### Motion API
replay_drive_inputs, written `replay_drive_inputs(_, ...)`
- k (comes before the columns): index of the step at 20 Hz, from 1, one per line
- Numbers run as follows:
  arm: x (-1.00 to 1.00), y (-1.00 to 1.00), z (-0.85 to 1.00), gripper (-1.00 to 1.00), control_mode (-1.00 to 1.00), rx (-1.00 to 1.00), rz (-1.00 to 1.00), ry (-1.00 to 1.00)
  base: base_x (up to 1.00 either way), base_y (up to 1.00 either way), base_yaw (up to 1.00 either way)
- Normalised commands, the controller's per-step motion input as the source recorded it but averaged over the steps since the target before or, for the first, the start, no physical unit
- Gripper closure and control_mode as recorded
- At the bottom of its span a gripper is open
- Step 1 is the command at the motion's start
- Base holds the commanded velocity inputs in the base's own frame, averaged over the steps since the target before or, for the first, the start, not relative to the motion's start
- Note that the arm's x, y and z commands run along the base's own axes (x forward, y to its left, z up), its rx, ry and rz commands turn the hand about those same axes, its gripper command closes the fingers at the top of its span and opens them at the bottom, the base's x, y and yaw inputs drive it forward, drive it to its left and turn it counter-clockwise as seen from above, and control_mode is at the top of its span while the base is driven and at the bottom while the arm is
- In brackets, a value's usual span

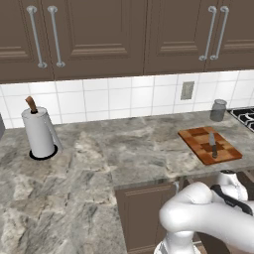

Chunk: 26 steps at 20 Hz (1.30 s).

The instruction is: Open the drawer on the right and place the cutting tools on the cutting board.

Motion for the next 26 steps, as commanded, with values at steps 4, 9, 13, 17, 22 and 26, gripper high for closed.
replay_drive_inputs(4, 0.00, 0.13, -0.18, -1.00, -1.00, 0.00, 0.00, 0.00, 0.00, 0.00, 0.00)
replay_drive_inputs(9, -0.01, 0.10, -0.23, -1.00, -1.00, 0.00, 0.00, 0.01, 0.00, 0.00, 0.00)
replay_drive_inputs(13, -0.12, 0.18, -0.28, -1.00, -1.00, 0.00, 0.00, 0.00, 0.00, 0.00, 0.00)
replay_drive_inputs(17, 0.00, 0.20, -0.33, -1.00, -1.00, 0.00, 0.00, 0.00, 0.00, 0.00, 0.00)
replay_drive_inputs(22, 0.00, 0.19, -0.40, -1.00, -1.00, 0.00, 0.00, 0.02, 0.00, 0.00, 0.00)
replay_drive_inputs(26, -0.01, 0.17, -0.47, -1.00, -1.00, 0.00, 0.00, 0.05, 0.00, 0.00, 0.00)
